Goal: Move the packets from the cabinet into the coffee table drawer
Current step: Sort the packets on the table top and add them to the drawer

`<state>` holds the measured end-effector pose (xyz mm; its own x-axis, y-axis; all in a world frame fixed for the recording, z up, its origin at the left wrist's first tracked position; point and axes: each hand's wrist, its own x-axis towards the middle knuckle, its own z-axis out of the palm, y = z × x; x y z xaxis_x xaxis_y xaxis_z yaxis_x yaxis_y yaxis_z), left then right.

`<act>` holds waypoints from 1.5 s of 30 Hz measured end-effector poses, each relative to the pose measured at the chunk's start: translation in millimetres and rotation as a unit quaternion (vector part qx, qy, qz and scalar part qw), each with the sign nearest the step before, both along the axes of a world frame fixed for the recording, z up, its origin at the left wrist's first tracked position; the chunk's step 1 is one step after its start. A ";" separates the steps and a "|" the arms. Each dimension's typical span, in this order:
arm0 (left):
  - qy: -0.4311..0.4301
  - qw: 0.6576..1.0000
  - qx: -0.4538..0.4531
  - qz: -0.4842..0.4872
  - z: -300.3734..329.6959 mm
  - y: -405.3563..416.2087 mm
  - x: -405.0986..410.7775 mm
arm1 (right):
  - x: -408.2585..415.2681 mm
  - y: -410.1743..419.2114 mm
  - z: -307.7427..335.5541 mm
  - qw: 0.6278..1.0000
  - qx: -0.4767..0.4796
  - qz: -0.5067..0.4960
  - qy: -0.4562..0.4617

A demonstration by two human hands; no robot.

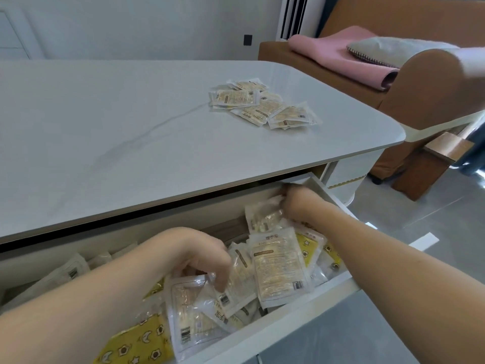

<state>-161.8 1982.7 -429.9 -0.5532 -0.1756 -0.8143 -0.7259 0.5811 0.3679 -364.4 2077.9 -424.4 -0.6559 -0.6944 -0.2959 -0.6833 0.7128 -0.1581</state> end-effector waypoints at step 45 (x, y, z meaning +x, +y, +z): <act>0.264 0.781 0.126 0.552 7.1 28.2 6.2 | -23.2 18.6 24.3 0.959 -0.240 -0.071 -0.135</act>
